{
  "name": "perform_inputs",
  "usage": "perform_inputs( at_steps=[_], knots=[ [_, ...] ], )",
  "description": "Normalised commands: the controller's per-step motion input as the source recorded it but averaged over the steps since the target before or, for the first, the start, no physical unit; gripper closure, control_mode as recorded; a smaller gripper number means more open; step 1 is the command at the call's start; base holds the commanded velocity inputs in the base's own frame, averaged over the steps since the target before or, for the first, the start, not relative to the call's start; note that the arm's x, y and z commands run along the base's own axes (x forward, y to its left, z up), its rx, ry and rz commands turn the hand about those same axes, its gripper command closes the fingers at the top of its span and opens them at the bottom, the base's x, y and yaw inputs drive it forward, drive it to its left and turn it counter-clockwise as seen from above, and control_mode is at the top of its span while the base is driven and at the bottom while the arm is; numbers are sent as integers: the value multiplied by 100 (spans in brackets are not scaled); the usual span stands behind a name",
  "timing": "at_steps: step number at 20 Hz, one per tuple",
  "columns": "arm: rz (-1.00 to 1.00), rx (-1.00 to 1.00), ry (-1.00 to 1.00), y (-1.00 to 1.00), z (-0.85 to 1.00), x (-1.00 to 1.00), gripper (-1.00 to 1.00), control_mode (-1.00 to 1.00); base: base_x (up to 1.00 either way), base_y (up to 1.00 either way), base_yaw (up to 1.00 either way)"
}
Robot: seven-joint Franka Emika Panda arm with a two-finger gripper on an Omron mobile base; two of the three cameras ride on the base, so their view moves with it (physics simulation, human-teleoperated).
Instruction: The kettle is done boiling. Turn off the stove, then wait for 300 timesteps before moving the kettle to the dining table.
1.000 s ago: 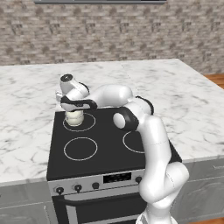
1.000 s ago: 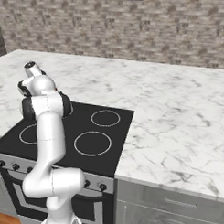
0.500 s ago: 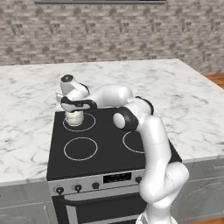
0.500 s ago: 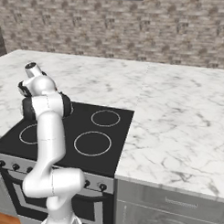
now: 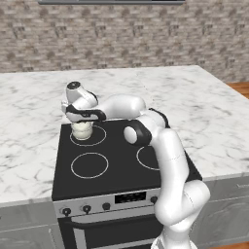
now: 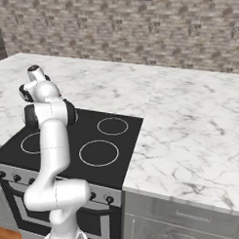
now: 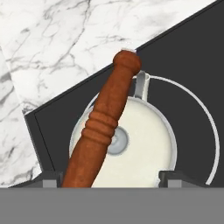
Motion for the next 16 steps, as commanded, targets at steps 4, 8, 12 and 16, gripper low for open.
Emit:
perform_inputs(
  at_steps=[4,8,12,16],
  knots=[
    [0,0,0,0,-6,0,100,-100,0,0,0],
    [0,0,1,0,-7,0,100,-100,0,0,0],
    [0,0,0,0,-3,0,100,-100,0,0,0],
    [0,0,0,0,0,-1,100,-100,0,0,0]
  ],
)
